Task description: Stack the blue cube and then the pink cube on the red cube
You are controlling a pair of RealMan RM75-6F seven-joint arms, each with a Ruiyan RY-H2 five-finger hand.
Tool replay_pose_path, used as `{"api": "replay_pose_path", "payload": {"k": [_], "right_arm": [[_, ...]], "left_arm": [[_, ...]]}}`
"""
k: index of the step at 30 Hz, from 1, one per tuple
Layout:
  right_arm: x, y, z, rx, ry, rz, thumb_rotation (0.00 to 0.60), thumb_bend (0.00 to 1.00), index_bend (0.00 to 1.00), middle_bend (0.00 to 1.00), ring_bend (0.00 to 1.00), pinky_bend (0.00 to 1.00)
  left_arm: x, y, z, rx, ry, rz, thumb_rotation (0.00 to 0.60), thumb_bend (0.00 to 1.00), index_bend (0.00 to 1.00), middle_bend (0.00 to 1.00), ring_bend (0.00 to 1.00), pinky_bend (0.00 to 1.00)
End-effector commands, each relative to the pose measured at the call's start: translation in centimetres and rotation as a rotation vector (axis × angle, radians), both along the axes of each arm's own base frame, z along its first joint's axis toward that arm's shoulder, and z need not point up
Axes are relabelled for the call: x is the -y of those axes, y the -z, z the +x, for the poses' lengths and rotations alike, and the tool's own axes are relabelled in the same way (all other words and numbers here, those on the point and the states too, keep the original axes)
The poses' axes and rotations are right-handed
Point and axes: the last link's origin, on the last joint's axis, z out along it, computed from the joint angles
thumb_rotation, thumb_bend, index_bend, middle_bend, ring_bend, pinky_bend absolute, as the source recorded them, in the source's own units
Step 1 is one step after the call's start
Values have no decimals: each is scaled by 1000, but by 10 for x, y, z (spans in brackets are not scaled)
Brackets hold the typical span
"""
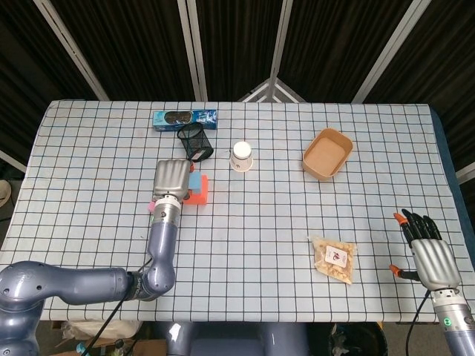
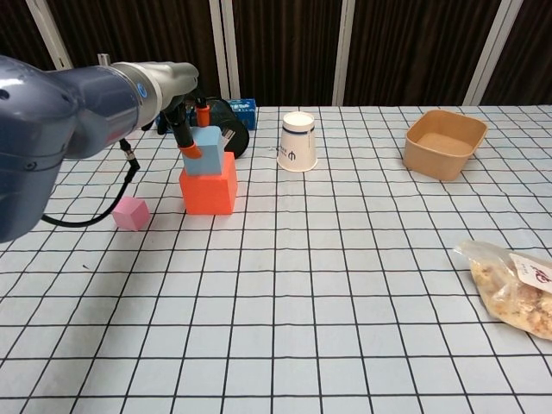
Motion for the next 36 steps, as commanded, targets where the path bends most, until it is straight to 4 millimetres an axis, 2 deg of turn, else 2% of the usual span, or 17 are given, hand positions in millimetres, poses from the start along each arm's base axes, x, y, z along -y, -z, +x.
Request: {"api": "replay_pose_path", "payload": {"k": [1, 6, 13, 16, 36], "right_arm": [[0, 0, 0, 0, 0, 2, 600, 95, 0, 42, 21, 2], [0, 1, 0, -1, 0, 5, 600, 94, 0, 42, 22, 2], [0, 0, -1, -1, 7, 4, 600, 95, 0, 42, 21, 2], [0, 1, -1, 1, 10, 8, 600, 94, 0, 42, 21, 2], [0, 0, 0, 3, 20, 8, 600, 94, 0, 42, 21, 3]], "left_arm": [[0, 0, 0, -3, 0, 2, 600, 399, 445, 881, 702, 721], [0, 1, 1, -6, 0, 2, 600, 399, 440, 881, 702, 721], [-1, 2, -1, -7, -4, -1, 600, 398, 327, 878, 700, 719], [0, 1, -1, -4, 0, -3, 600, 398, 309, 875, 698, 717], [3, -2, 3, -17, 11, 0, 600, 398, 318, 874, 698, 717]]}}
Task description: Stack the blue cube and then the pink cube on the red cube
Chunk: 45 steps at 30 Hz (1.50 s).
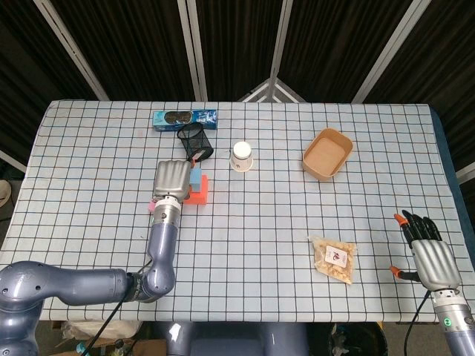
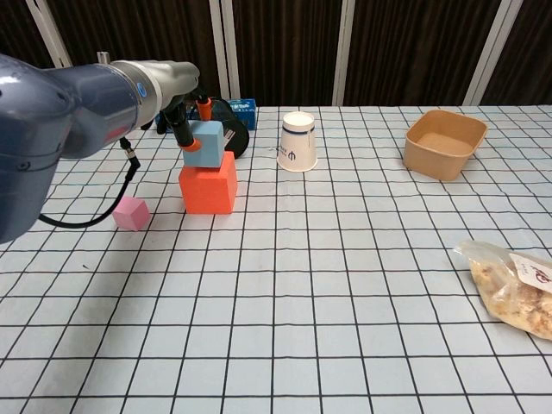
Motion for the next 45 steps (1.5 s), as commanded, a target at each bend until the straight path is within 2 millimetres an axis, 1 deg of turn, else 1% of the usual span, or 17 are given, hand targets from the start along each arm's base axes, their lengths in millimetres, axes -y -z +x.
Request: {"api": "replay_pose_path", "payload": {"k": [1, 19, 39, 41, 45], "right_arm": [[0, 0, 0, 0, 2, 0, 600, 94, 0, 42, 22, 2], [0, -1, 0, 3, 5, -1, 600, 95, 0, 42, 22, 2], [0, 1, -1, -1, 11, 3, 600, 94, 0, 42, 21, 2], [1, 0, -1, 0, 11, 3, 600, 95, 0, 42, 21, 2], [0, 0, -1, 0, 14, 1, 600, 94, 0, 42, 21, 2]], "left_arm": [[0, 0, 0, 0, 0, 0, 600, 398, 320, 874, 698, 717], [6, 5, 2, -17, 15, -22, 600, 382, 334, 873, 698, 716], [3, 2, -1, -25, 7, -13, 600, 382, 332, 873, 698, 716], [3, 3, -1, -25, 7, -12, 600, 369, 326, 873, 698, 716], [3, 3, -2, -29, 6, -13, 600, 308, 322, 873, 697, 716]]}}
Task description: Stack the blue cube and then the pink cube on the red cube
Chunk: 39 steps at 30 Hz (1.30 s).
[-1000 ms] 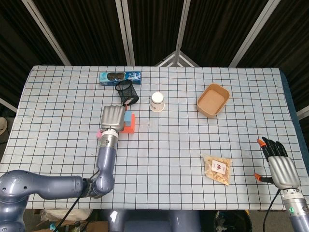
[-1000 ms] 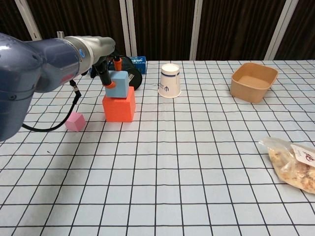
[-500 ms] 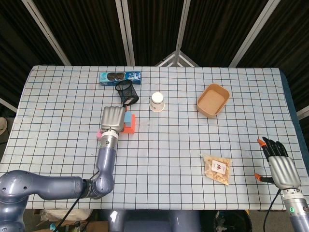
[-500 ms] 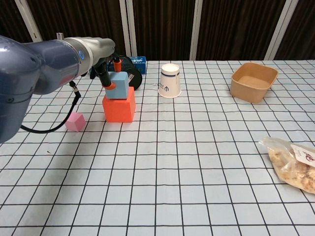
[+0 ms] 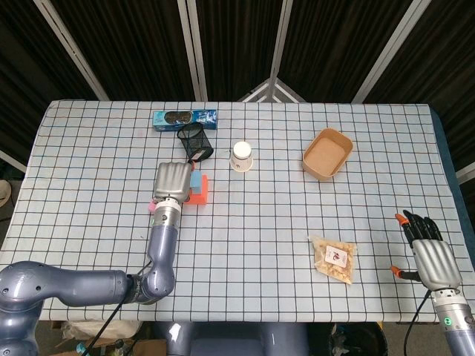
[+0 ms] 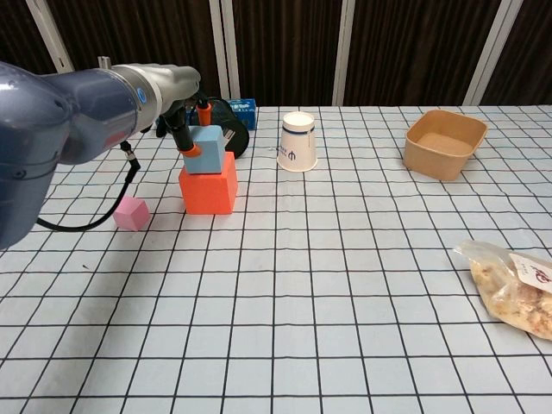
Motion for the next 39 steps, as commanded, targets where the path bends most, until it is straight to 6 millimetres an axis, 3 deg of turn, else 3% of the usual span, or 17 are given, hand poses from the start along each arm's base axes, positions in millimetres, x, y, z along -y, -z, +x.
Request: {"api": "replay_pose_path", "payload": {"k": [1, 17, 23, 27, 33, 39], "right_arm": [[0, 0, 0, 0, 2, -1, 600, 95, 0, 42, 21, 2], [-1, -1, 0, 3, 6, 2, 600, 94, 0, 42, 22, 2], [-2, -1, 1, 5, 7, 4, 600, 95, 0, 42, 22, 2], [-4, -4, 2, 11, 5, -4, 600, 94, 0, 42, 21, 2], [-5, -5, 3, 19, 2, -1, 600, 94, 0, 42, 21, 2], [-5, -2, 5, 18, -1, 11, 600, 94, 0, 42, 22, 2]], "left_arm": [[0, 0, 0, -2, 1, 0, 600, 290, 322, 873, 697, 716], [2, -9, 1, -5, 8, 17, 600, 267, 295, 869, 695, 714], [7, -35, -1, 4, 23, 52, 600, 243, 278, 868, 694, 714], [24, -58, -8, 21, 78, 24, 600, 243, 282, 862, 690, 713], [58, -104, -50, 16, 104, 25, 600, 243, 296, 858, 688, 710], [65, -108, -97, -20, 51, -8, 600, 243, 311, 859, 688, 710]]}}
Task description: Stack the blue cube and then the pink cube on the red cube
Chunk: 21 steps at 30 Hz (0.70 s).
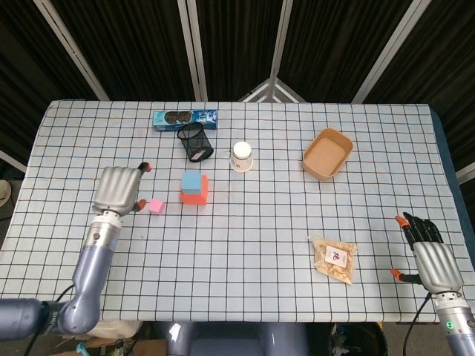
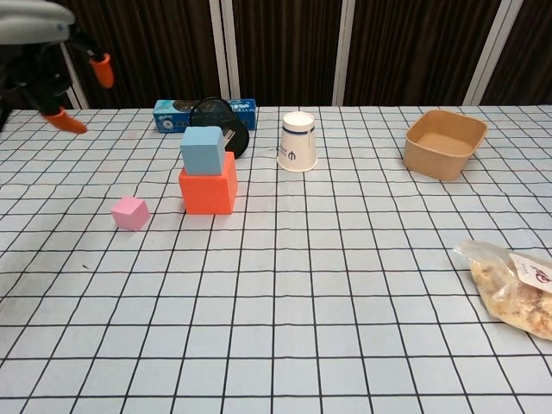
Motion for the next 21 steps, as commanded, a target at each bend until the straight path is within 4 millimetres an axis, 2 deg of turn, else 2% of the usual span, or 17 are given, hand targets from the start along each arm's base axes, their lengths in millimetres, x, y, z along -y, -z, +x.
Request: {"api": "replay_pose_path", "payload": {"k": [1, 9, 16, 21], "right_arm": [[0, 0, 0, -2, -1, 0, 600, 94, 0, 42, 22, 2], [2, 1, -3, -8, 16, 2, 600, 95, 0, 42, 22, 2], [3, 4, -3, -14, 19, 9, 600, 95, 0, 42, 22, 2], [4, 7, -3, -21, 27, 25, 600, 94, 0, 42, 21, 3]], "left_arm": [[4, 4, -30, -20, -33, -41, 600, 243, 311, 859, 688, 710], [-3, 40, -59, -52, -55, -120, 600, 243, 308, 860, 688, 710], [-14, 62, -68, -57, -58, -144, 600, 243, 312, 862, 688, 710], [-22, 76, -65, -58, -54, -154, 600, 243, 314, 862, 688, 710]]}}
